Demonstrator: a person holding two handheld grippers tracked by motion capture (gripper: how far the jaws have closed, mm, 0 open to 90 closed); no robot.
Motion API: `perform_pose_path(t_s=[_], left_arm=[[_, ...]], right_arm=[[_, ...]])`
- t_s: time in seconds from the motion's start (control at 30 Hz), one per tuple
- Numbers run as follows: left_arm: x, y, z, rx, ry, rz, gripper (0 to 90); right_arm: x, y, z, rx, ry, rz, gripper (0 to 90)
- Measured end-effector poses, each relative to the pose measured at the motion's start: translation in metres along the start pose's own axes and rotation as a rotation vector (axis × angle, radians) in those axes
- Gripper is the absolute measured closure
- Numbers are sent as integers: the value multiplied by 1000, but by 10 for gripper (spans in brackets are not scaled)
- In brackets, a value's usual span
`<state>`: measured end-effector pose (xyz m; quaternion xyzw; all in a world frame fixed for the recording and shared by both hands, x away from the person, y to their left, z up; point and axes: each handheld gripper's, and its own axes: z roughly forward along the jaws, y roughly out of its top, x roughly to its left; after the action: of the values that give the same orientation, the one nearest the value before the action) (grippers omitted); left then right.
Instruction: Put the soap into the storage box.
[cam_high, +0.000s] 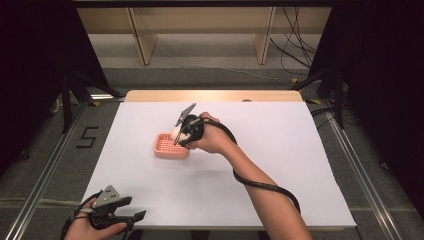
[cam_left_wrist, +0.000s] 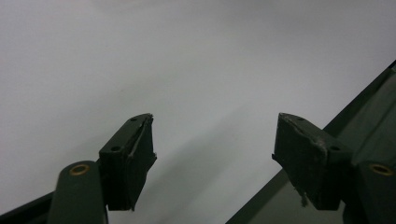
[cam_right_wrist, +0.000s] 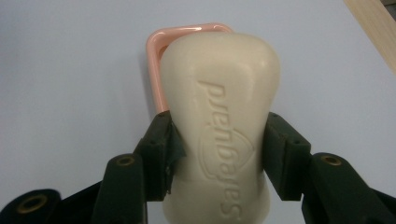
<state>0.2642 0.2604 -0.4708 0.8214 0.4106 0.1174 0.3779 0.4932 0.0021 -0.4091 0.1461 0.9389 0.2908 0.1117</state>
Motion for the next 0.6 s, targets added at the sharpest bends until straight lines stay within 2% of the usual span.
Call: perform_pose_path(t_s=[0.17,0.2,0.3,0.43,0.5,0.6], left_arm=[[0,0,0,0,0,-1,282],[-1,0,0,-9,-2,-11,282],[-1,0,0,-10,-2,-10,282],[-1,0,0,-10,-2,-11,282],[0,0,0,-11,-3,-11,282],[0,0,0,-4,-1,-5,282]], right_arm=[[0,2,1,-6,-7,-3,507],[0,3,1,-3,0,-8,507],[1,4,1,2,1,6,507],[0,5,4,-15,-4,-11,507],[1,5,4,4,3,7,507],[0,5,6,-7,-1,-1,507]])
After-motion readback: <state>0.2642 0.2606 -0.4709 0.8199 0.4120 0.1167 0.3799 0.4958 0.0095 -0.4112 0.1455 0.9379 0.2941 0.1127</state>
